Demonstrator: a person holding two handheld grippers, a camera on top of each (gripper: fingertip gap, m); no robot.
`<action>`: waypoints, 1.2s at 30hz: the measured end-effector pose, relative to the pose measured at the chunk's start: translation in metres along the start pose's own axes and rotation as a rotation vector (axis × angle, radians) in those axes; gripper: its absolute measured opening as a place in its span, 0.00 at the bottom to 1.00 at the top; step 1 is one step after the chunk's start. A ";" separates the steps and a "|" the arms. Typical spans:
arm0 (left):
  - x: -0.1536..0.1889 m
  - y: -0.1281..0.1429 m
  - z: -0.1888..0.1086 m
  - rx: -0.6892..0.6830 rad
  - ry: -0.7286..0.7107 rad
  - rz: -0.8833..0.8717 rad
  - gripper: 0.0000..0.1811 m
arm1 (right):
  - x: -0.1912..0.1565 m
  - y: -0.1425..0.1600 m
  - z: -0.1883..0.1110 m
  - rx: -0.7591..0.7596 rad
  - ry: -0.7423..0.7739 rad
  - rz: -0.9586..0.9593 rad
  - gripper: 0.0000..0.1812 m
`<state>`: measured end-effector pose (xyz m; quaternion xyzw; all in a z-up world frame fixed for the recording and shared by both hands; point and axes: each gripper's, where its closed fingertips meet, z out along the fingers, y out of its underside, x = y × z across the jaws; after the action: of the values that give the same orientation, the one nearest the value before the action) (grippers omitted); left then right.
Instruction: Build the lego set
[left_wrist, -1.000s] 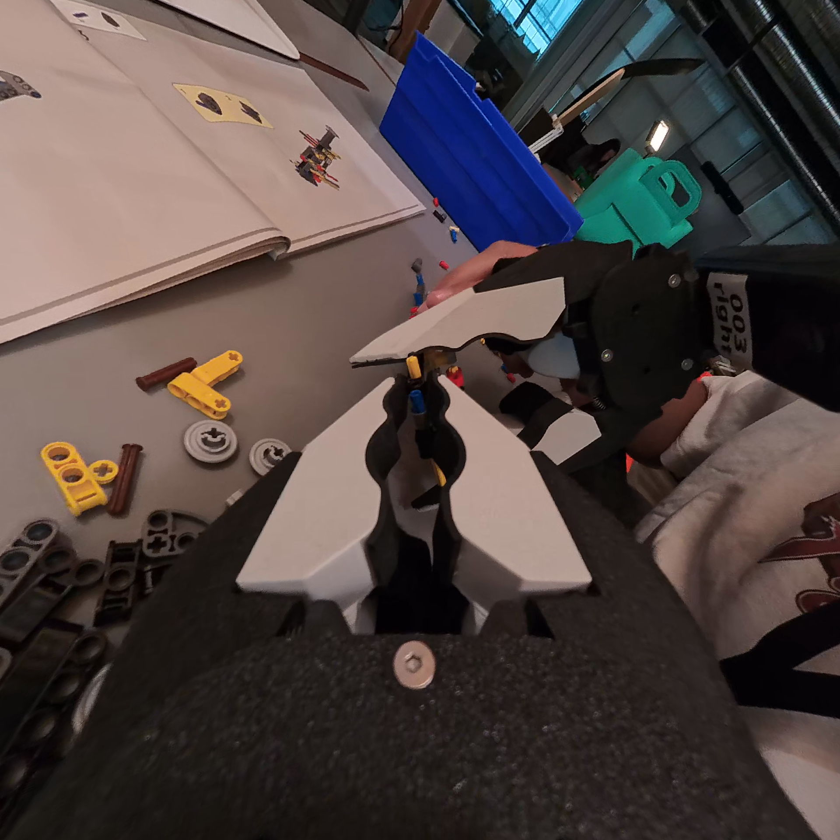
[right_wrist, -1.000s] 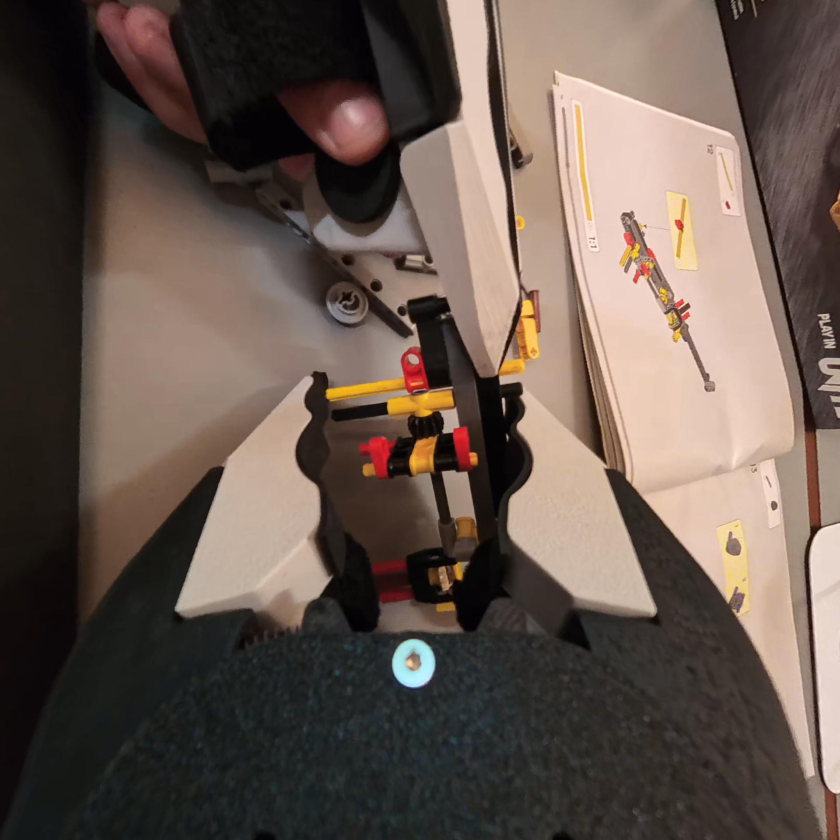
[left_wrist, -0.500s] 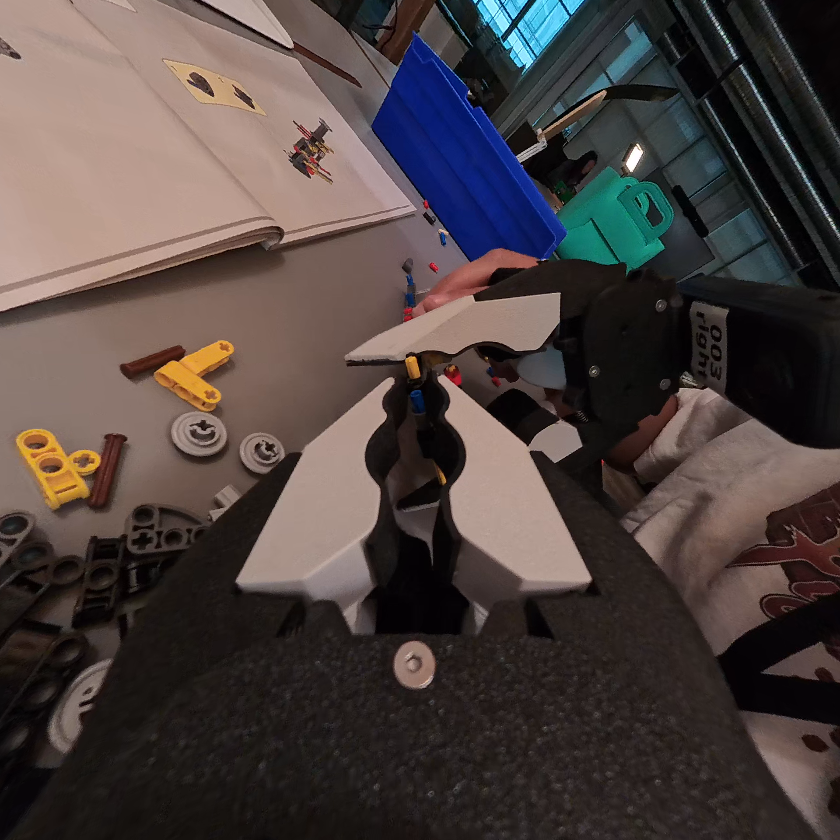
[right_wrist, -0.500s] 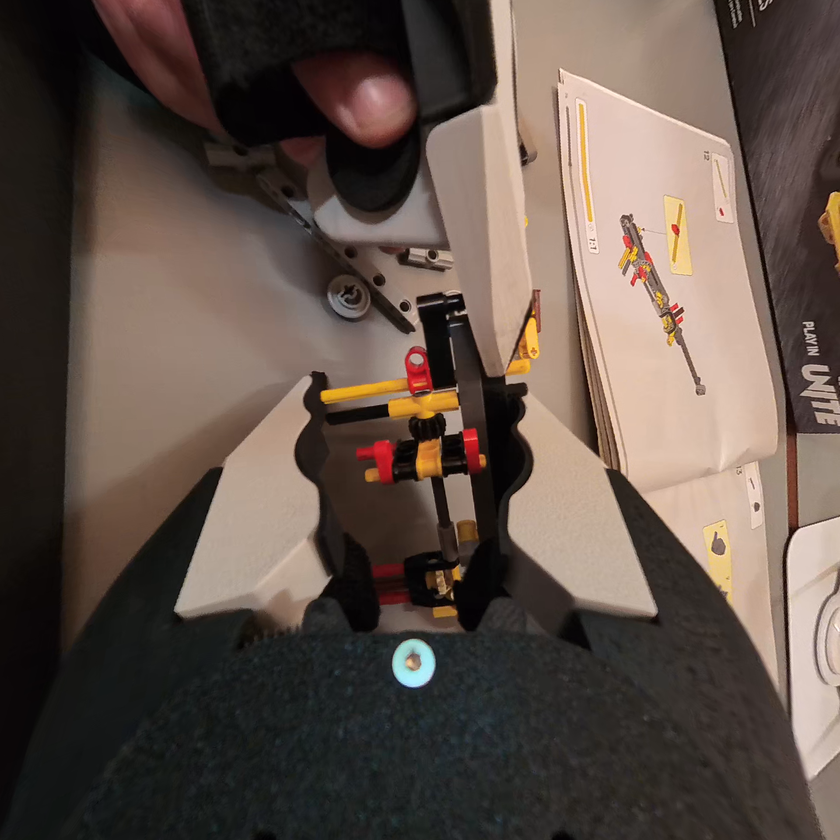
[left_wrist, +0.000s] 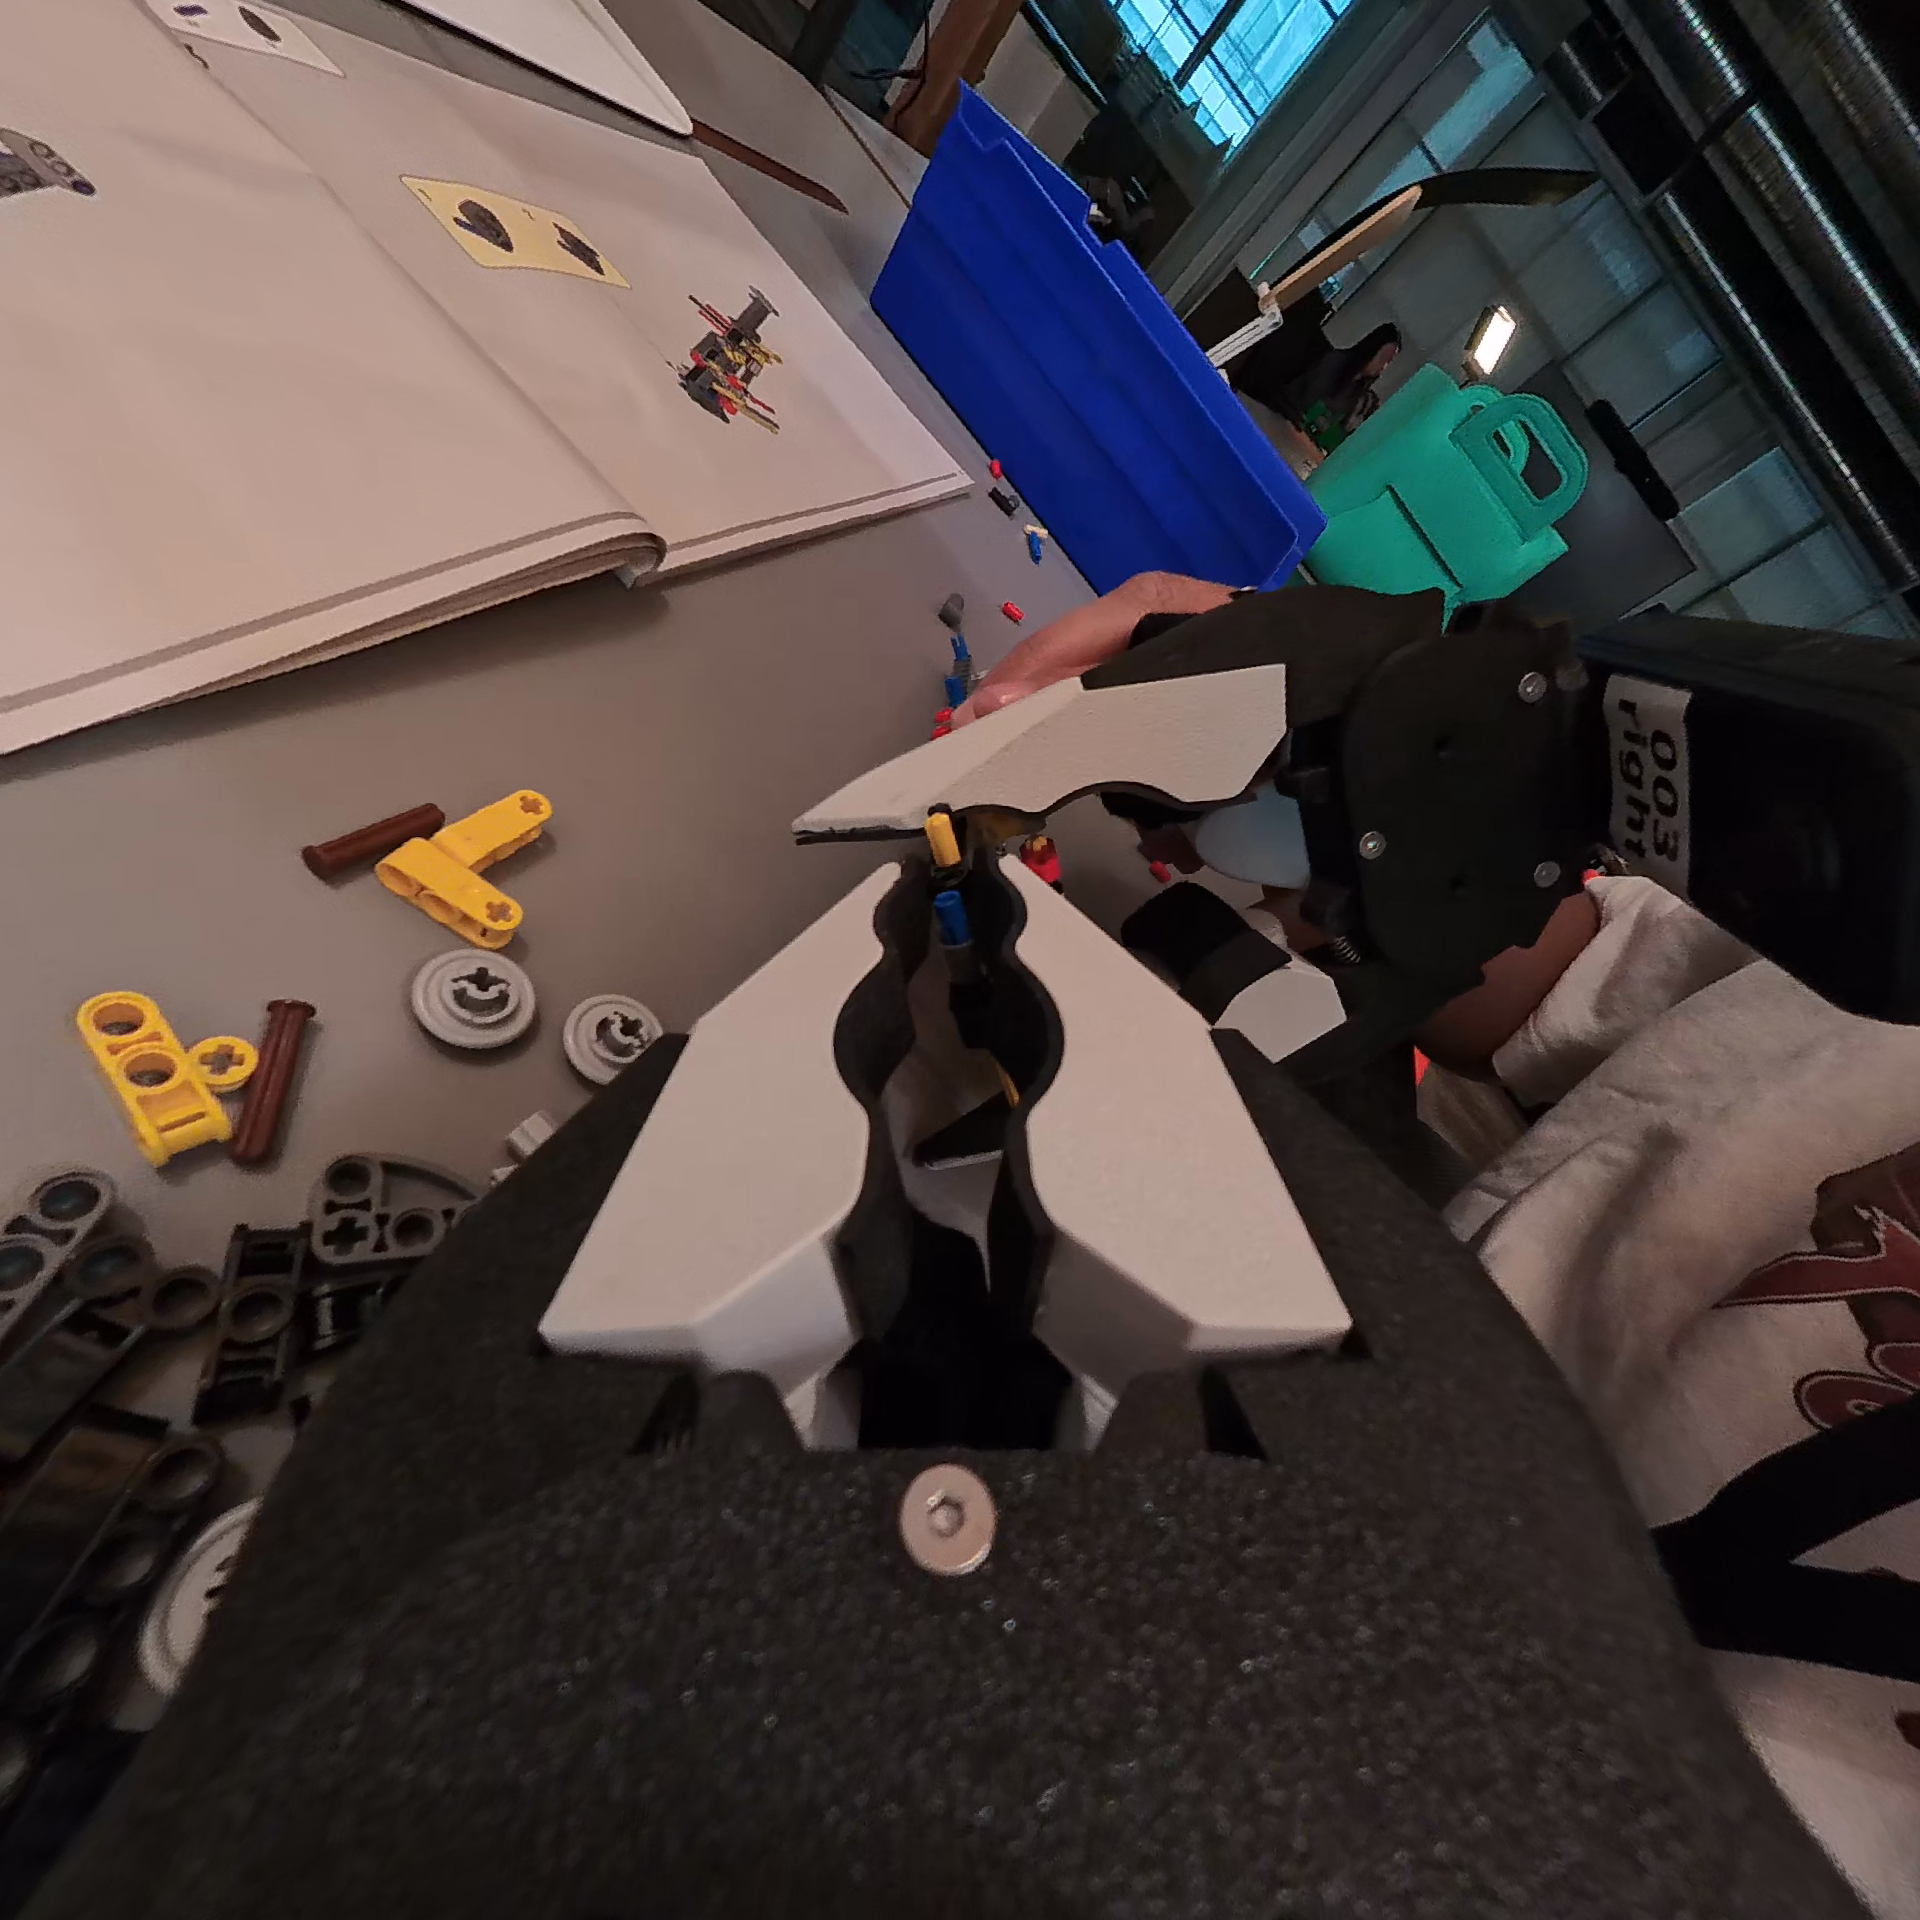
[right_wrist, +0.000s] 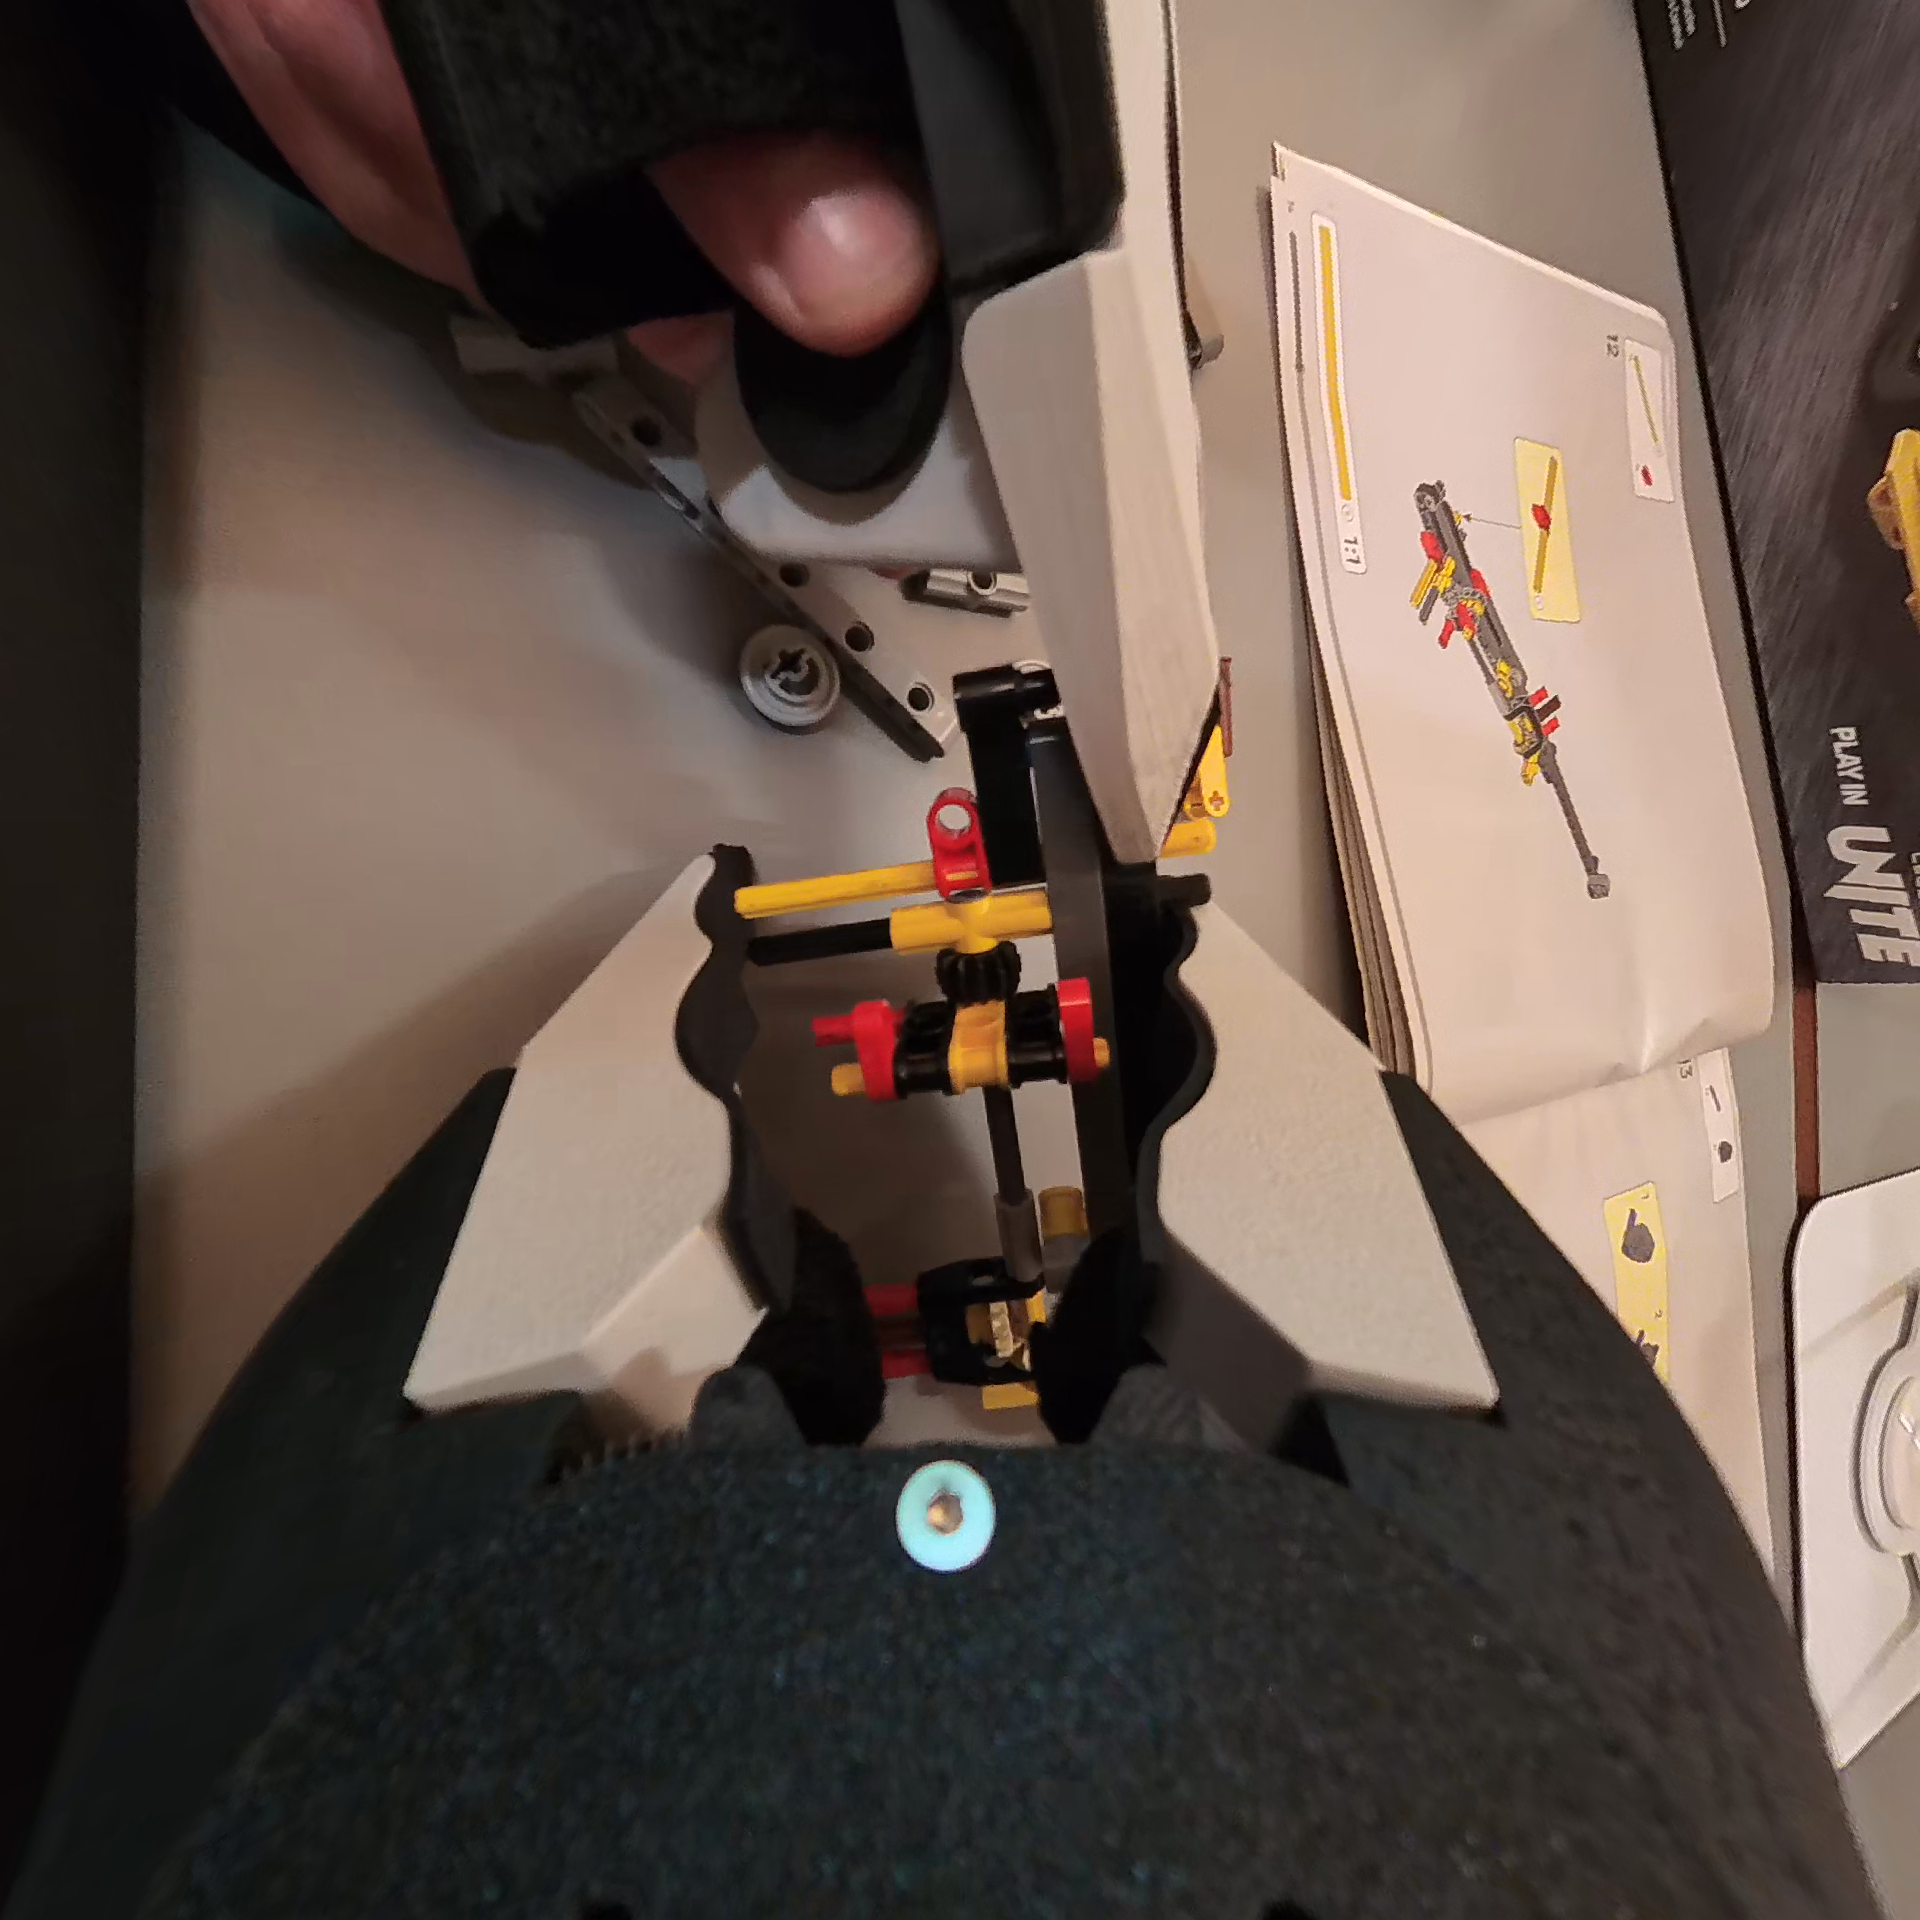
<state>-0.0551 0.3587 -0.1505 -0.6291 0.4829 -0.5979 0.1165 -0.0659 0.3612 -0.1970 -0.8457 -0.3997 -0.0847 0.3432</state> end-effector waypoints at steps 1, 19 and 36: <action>0.000 0.000 0.000 -0.001 -0.001 0.001 0.03 | 0.000 0.000 0.000 -0.003 0.001 -0.001 0.42; -0.003 -0.005 0.001 0.080 -0.070 -0.304 0.03 | 0.010 -0.004 -0.067 0.216 0.111 0.494 0.41; 0.014 0.011 0.016 0.068 -0.118 -0.266 0.03 | -0.002 0.026 -0.056 0.125 -0.090 0.944 0.04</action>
<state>-0.0487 0.3360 -0.1535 -0.7172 0.3669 -0.5863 0.0856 -0.0407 0.3119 -0.1698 -0.9153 0.0095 0.1415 0.3770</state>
